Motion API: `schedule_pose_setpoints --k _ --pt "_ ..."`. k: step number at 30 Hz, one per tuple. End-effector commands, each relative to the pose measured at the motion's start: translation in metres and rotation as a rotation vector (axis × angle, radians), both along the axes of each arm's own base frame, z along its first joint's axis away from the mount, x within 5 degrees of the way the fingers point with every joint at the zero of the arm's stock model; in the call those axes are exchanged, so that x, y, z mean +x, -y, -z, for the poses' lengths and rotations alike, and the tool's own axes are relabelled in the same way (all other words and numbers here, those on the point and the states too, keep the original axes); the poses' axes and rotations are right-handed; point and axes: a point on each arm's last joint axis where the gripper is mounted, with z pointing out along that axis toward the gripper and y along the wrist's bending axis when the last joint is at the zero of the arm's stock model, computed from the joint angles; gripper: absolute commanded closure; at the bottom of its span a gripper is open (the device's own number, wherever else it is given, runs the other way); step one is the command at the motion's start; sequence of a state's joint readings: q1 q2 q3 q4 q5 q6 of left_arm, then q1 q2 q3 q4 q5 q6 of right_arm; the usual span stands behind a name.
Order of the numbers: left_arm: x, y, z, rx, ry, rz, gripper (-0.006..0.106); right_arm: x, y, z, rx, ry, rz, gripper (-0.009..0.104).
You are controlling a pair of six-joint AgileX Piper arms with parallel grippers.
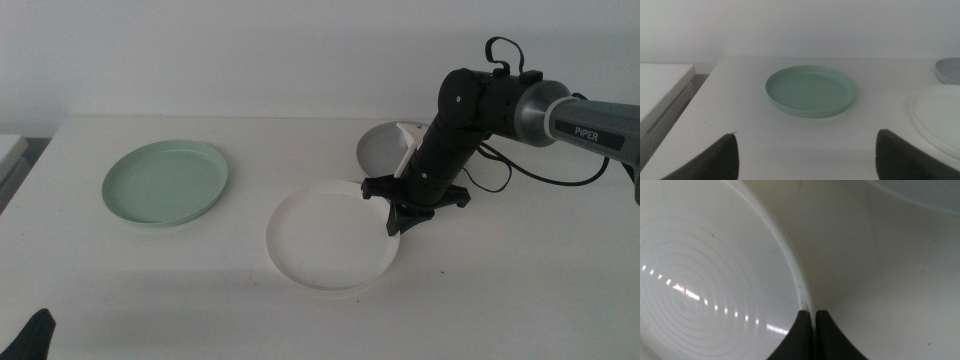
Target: Stack the three bowls on top of each other.
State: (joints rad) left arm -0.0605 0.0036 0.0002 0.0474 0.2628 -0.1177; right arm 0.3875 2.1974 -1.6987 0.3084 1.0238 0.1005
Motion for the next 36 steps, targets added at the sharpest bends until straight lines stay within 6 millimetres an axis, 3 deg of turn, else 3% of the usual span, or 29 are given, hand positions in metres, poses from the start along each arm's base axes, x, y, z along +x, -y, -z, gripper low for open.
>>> schedule_pose_setpoints --k 1,23,26,32,34,36 --pt "0.000 0.000 -0.001 -0.001 0.016 -0.002 0.007 0.002 0.001 0.001 -0.025 0.014 -0.006 0.096" --pt "0.000 0.000 -0.001 -0.001 0.016 -0.002 0.007 0.002 0.006 0.002 -0.087 0.007 0.033 0.096" --pt "0.000 0.000 -0.001 -0.001 0.016 -0.002 0.007 0.001 0.007 0.003 -0.092 -0.007 0.025 0.085" --pt "0.000 0.000 -0.001 -0.001 0.016 -0.002 0.007 0.001 0.006 -0.001 -0.086 -0.006 0.000 0.039" --pt "0.000 0.000 -0.001 -0.001 0.016 -0.002 0.007 0.001 0.006 -0.009 -0.087 -0.015 -0.011 0.031" --pt "0.000 0.000 -0.001 -0.001 0.016 -0.002 0.007 0.006 0.006 -0.022 -0.091 0.005 -0.029 0.031"
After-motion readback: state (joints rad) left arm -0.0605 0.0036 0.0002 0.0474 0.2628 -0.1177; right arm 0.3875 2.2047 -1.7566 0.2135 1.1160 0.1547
